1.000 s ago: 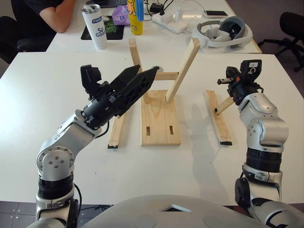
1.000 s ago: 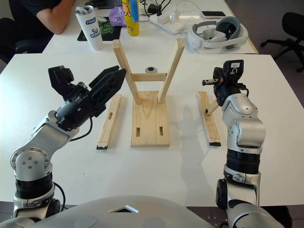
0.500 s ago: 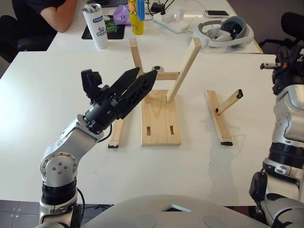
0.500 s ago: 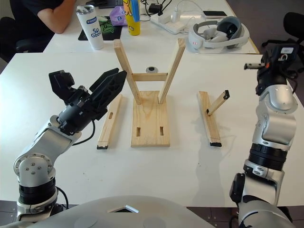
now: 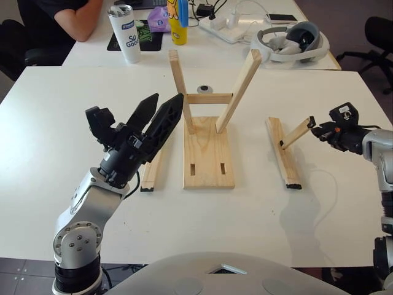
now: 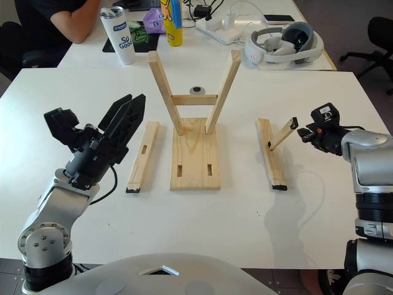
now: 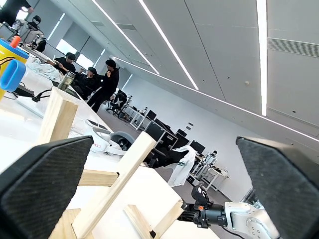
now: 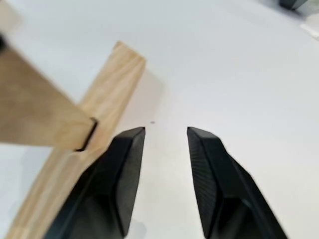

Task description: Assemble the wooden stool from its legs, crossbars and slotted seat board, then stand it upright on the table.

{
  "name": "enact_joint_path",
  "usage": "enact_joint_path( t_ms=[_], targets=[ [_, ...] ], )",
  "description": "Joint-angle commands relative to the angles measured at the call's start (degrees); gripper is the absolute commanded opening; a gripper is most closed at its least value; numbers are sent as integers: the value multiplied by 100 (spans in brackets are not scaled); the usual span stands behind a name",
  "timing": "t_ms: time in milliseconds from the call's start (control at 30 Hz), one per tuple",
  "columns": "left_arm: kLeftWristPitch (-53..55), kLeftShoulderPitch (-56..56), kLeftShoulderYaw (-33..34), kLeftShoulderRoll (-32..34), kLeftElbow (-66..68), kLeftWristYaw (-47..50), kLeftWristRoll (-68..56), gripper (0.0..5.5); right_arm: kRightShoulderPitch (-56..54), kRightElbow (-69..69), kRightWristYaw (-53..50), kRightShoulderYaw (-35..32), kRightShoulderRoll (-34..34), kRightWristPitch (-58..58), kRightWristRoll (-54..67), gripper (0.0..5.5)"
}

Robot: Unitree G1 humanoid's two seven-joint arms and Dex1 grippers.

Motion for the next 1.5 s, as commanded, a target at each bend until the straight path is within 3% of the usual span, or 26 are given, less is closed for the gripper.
enact_joint_path(
  t_ms=[33,200,400,500,633,1100,1500],
  targets=[
    [-3,-142,-106,-13,-184,267,32,532,258,-338,144,-82,-285,878,271,213],
    [60,-368,-123,60,-184,471,-115,532,839,-321,-210,-688,-115,753,235,289],
    [81,-249,-80,238,-181,403,-271,532,2241,-1933,-107,-1562,148,1961,984,389],
    [83,-240,-51,319,-139,361,-339,532,2327,-2315,-371,-2020,796,2015,1275,432],
    [120,-293,-12,430,-70,347,-500,532,2090,-2420,-909,-2158,1499,1694,1312,435],
    [577,-941,165,1093,501,140,-1444,532,3212,-3219,-2159,-1022,2645,266,639,435],
    [717,-1204,206,1174,762,9,-1562,532,2603,-2370,-2706,-527,2842,-219,197,435]
  ],
)
